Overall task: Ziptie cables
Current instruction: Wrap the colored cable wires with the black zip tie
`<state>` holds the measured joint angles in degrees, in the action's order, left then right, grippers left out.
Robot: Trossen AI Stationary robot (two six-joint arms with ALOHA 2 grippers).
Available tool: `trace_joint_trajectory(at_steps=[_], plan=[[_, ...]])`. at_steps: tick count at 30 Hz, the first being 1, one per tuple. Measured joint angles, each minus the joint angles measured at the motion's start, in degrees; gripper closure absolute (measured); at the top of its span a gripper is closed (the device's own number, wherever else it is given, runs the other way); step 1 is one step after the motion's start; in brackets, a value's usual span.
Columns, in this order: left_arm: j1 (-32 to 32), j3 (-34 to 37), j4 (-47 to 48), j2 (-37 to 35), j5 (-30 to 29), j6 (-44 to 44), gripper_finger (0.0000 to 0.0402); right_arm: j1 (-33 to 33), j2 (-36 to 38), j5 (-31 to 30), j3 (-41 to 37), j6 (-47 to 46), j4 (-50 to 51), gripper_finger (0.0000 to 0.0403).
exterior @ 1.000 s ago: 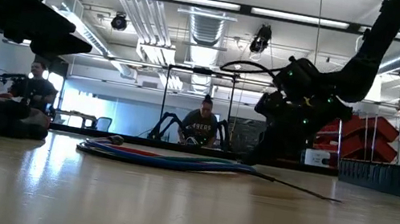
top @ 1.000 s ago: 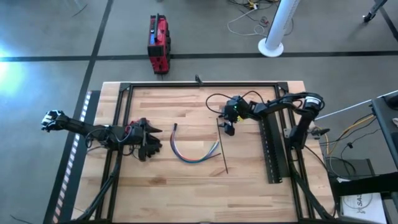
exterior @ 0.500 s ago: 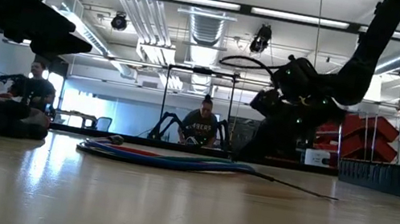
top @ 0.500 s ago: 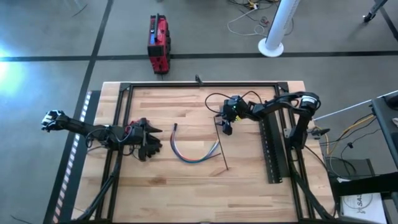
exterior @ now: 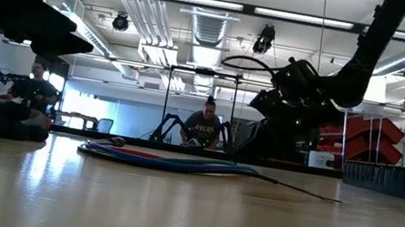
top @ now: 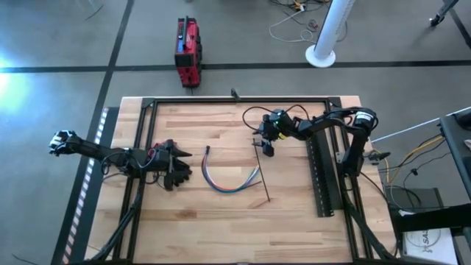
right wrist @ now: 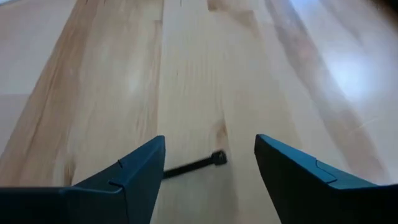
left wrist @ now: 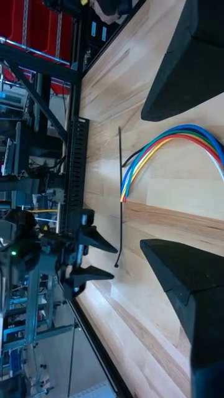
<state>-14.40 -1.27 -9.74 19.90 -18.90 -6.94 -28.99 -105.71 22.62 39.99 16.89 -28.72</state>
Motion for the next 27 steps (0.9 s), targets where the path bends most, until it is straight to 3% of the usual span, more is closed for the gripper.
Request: trace_joint_trajectory(at_steps=[9,27], plan=[[0.00,0.00,-0.15,0.00,0.00,-0.01,0.0090,-0.53,-4.49,3.66,0.11,0.53,-2.99,0.0173],[0.00,0.00,-0.06,0.00,0.00,0.00,0.0090,-0.16,-0.08,1.14,-0.17,2.78,0.06,0.0251]])
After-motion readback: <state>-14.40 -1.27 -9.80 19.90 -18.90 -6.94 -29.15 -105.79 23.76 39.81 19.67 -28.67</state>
